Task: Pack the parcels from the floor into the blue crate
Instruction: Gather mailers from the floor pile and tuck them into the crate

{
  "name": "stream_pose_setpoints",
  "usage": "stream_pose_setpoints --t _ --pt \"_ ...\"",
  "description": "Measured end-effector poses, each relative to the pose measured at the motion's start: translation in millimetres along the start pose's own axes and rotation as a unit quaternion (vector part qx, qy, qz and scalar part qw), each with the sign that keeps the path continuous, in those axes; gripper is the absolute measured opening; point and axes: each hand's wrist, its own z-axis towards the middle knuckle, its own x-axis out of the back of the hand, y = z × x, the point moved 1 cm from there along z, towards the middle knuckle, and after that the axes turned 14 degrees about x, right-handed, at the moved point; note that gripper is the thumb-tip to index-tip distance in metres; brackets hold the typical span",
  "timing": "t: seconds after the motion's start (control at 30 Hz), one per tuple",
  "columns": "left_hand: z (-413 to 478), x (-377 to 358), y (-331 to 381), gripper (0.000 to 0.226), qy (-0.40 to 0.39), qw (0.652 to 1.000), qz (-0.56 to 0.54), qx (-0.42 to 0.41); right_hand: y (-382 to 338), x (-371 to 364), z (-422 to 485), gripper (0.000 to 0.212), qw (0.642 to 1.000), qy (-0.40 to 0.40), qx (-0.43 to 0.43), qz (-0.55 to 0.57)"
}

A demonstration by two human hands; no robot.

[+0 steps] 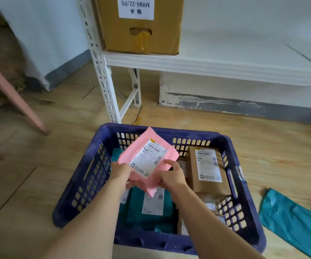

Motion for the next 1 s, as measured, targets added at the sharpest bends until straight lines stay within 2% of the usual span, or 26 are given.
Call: stream_pose_setpoints --t 0.07,0.1,0.13,0.17,0.23,0.3,0.37,0.47,0.5,0.53,0.6,0.67,0.73,0.77,0.87,0.93,1.0 --pt "29 0 -2 0.026 0.014 0.997 0.038 0.07 10 -13 13 0.058 0.999 0.003 0.003 -0.052" --pt "36 2 -1 0.028 0.001 0.998 0.023 0.063 14 -19 20 0.056 0.997 -0.002 0.004 -0.073" --pt "41 9 -3 0.028 -0.009 0.998 0.06 0.032 18 -25 25 0.054 0.996 -0.011 0.005 -0.087" --pt "51 17 -7 0.028 0.016 0.994 0.097 0.039 22 -33 31 0.054 0.995 -0.022 0.008 -0.1" --pt "64 32 -18 0.022 0.04 0.991 0.103 0.08 32 -47 40 0.052 0.989 -0.046 0.022 -0.135" --pt "83 38 -28 0.004 0.044 0.988 0.09 0.117 41 -63 48 0.039 0.983 -0.072 0.041 -0.165" --pt "99 40 -33 0.02 0.06 0.986 0.098 0.124 50 -77 53 0.025 0.976 -0.105 0.062 -0.18" --pt "123 41 -35 0.031 0.067 0.987 0.11 0.092 61 -88 60 0.028 0.97 -0.153 0.063 -0.179" --pt "130 41 -37 0.042 0.075 0.987 0.113 0.085 63 -88 61 0.031 0.963 -0.176 0.064 -0.194" --pt "136 41 -38 0.051 0.085 0.986 0.121 0.079 64 -87 61 0.034 0.949 -0.205 0.077 -0.226" --pt "140 39 -40 0.054 0.105 0.983 0.132 0.073 65 -85 62 0.048 0.897 -0.249 0.124 -0.344" --pt "139 36 -38 0.051 0.153 0.971 0.176 0.055 62 -82 60 0.056 0.837 -0.231 0.183 -0.462" --pt "133 35 -34 0.054 0.192 0.947 0.256 -0.021 60 -82 59 0.054 0.802 -0.219 0.222 -0.51" --pt "128 33 -32 0.054 0.198 0.924 0.318 -0.075 59 -83 59 0.053 0.786 -0.232 0.235 -0.524" --pt "118 20 -38 0.057 0.121 0.817 0.525 -0.208 67 -86 62 0.059 0.733 -0.275 0.237 -0.575" --pt "124 13 -46 0.065 0.038 0.765 0.604 -0.221 74 -85 68 0.068 0.72 -0.307 0.197 -0.591" --pt "133 14 -52 0.07 0.01 0.733 0.654 -0.185 76 -83 72 0.073 0.711 -0.337 0.17 -0.594"
